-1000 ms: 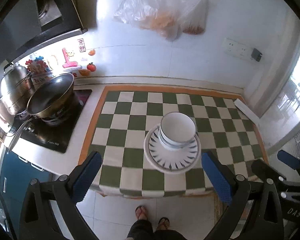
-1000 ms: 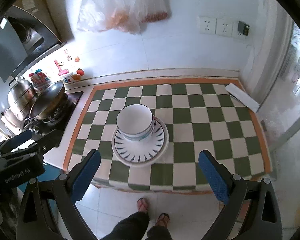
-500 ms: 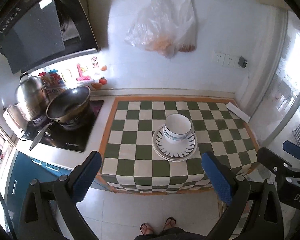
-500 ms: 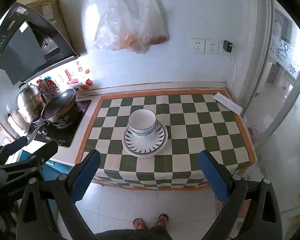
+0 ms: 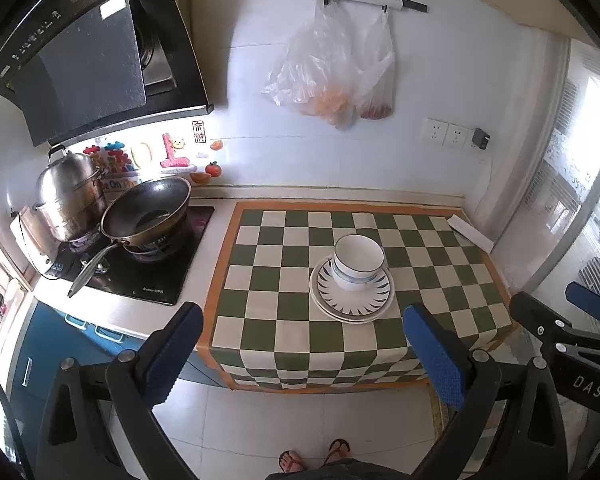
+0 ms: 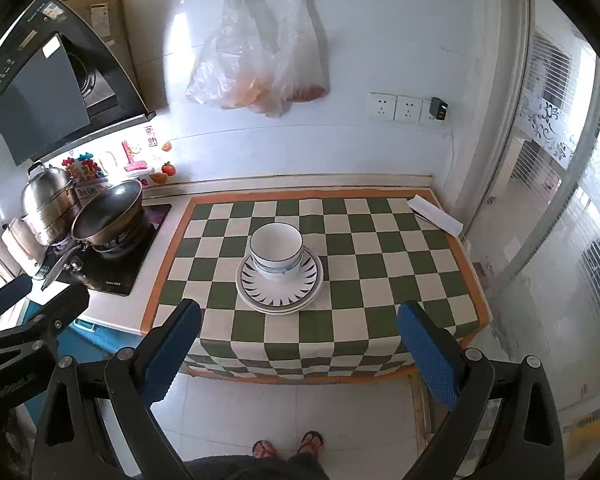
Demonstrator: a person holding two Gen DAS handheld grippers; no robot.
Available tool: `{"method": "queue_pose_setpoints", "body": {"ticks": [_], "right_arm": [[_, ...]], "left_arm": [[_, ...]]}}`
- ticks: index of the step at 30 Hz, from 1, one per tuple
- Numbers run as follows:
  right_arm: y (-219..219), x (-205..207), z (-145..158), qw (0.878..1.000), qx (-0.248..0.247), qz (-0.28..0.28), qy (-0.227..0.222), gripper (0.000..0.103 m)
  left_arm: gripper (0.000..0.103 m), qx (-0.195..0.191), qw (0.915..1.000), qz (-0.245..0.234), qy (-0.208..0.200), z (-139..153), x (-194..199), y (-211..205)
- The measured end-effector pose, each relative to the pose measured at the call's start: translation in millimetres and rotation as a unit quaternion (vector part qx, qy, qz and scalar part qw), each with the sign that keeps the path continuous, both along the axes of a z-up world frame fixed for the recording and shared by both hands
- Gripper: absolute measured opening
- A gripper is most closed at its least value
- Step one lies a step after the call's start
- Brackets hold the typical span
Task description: Organize plates and bowls
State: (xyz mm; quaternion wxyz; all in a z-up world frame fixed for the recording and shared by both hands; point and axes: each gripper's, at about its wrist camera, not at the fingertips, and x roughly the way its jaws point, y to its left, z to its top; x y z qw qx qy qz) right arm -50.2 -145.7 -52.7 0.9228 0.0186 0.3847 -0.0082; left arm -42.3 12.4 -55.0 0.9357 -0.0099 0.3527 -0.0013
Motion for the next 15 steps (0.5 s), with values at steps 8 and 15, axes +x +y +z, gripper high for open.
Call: {"method": "queue_pose_setpoints", "body": {"ticks": [8, 15], "right_arm": [[-1.2, 0.0, 1.2, 1.000, 0.000, -0.008, -0.002, 0.100], [-0.5, -1.1, 1.5, 1.000, 0.002, -0.012, -0.004, 0.100]], "left_arm": [[0.102, 0.002, 1.0000, -0.002, -0.006, 5.1, -2.2, 2.8], [0.102, 0.003, 0.9999, -0.003, -0.009, 8.3, -3.5, 1.4]]}}
